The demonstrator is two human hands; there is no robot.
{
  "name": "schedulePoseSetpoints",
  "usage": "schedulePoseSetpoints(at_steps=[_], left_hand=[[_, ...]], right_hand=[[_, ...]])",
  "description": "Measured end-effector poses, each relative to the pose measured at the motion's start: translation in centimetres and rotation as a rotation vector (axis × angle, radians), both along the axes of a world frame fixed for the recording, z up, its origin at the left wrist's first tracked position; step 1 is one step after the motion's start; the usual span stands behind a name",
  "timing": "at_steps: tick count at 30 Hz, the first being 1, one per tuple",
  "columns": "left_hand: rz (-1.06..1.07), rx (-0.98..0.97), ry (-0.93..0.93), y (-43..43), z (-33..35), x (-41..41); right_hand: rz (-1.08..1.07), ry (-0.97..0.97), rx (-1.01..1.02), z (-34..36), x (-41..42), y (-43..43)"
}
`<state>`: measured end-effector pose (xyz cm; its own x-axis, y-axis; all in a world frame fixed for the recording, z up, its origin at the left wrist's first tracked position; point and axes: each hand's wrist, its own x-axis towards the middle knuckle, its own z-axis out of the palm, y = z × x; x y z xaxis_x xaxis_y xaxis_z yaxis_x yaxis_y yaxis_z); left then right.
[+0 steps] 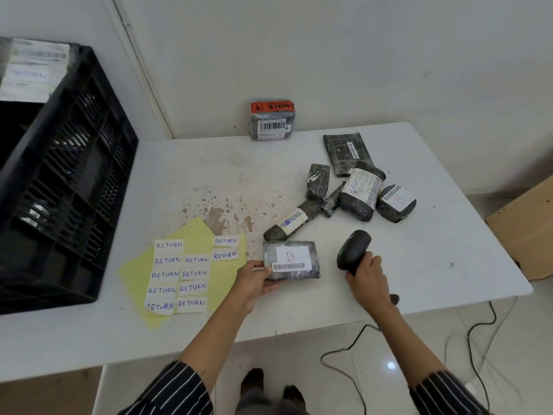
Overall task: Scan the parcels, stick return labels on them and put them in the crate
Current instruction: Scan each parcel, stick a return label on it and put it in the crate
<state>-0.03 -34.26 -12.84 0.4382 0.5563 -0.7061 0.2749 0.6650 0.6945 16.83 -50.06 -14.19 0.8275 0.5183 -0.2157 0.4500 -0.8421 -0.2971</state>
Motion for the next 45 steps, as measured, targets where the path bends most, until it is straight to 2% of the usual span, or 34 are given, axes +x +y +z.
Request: schedulePoseSetpoints(at_steps=[3,7,10,14,16,18,20,23,26,29,33,36,39,42,45], left_hand=[[-0.049,0.017,0.107,-1.1,-1.2,-0.7],[-0.084,0.08,0.178,-1.8,-2.0,-0.9],[-0.219,0.315,0.314,-2.0,-1.8,-1.4],[-0.447,0.711,0.516,-0.9,-1.5,-3.0],[-0.488,0.913,0.564,0.4,-1.6,-4.0],[-0.524,1.07,0.592,2.1,-1.9,-5.2],[-0.573,1.162,0.619,4.1,-2.5,-6.5],[-0.676,1.179,0.674,6.5,-3.4,-8.0],[-0.789,1.096,0.784,7.7,-4.1,-8.6],[-0.819,1.092,0.849,7.6,-4.4,-8.7],[-0.828,1.192,0.919,7.5,-3.9,-8.7],[-0.816,1.271,0.795,8.8,-3.6,-8.8],[-0.934,1.277,0.623,10.5,-4.3,-9.0],[-1.092,1.293,0.614,11.9,-5.6,-9.2],[-1.112,1.311,0.631,12.4,-6.4,-9.4]], right_hand=[[0.008,-0.069,-0.096,-0.7,1.2,0.6],[-0.029,-0.119,-0.094,-1.7,1.6,0.7],[-0.046,-0.135,-0.068,-1.8,1.4,0.7],[-0.155,-0.143,-0.182,-0.6,-0.1,0.9],[-0.168,-0.227,-0.055,0.1,-2.1,1.7],[-0.027,-0.324,0.158,0.2,-4.3,3.2],[0.193,-0.225,0.319,0.4,-6.7,5.6],[0.402,0.143,0.394,-0.1,-9.8,9.8],[0.449,0.251,0.404,-1.3,-11.6,13.9],[0.456,0.199,0.355,-2.6,-12.4,16.9],[0.386,0.103,0.324,-4.1,-13.1,18.6],[0.342,0.027,0.367,-4.5,-13.7,19.0],[0.329,-0.06,0.408,-4.7,-13.9,19.0],[0.36,-0.142,0.394,-4.6,-14.1,18.7],[0.431,-0.18,0.378,-4.3,-14.4,17.9]])
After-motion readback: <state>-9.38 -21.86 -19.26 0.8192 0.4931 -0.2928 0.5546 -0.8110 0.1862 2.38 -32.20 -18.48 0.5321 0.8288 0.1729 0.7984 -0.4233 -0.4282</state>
